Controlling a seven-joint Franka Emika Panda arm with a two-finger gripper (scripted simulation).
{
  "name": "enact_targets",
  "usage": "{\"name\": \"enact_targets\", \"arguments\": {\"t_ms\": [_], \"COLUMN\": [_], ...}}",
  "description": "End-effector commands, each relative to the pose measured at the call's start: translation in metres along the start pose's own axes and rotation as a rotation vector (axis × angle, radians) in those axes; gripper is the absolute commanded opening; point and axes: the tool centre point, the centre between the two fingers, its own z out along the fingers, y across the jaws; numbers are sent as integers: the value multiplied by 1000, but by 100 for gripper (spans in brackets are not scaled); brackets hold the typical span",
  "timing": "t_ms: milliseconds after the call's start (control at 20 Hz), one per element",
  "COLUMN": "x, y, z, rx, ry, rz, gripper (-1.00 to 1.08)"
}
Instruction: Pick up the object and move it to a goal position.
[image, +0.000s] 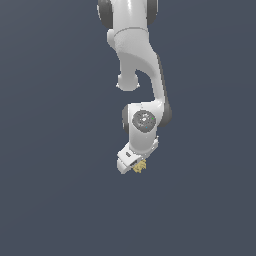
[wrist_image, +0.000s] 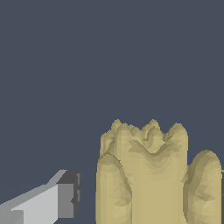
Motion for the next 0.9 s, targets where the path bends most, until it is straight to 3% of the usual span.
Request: {"name": "enact_targets", "arguments": {"t_ms": [0, 100, 150, 850], "x": [1, 1, 1, 0], "y": [1, 1, 1, 2], "z": [4, 3, 3, -1], "rx": [-1, -1, -1, -1], "ry": [1, 1, 1, 1], "rz": [0, 0, 0, 0], "gripper": [100, 100, -100, -100]}}
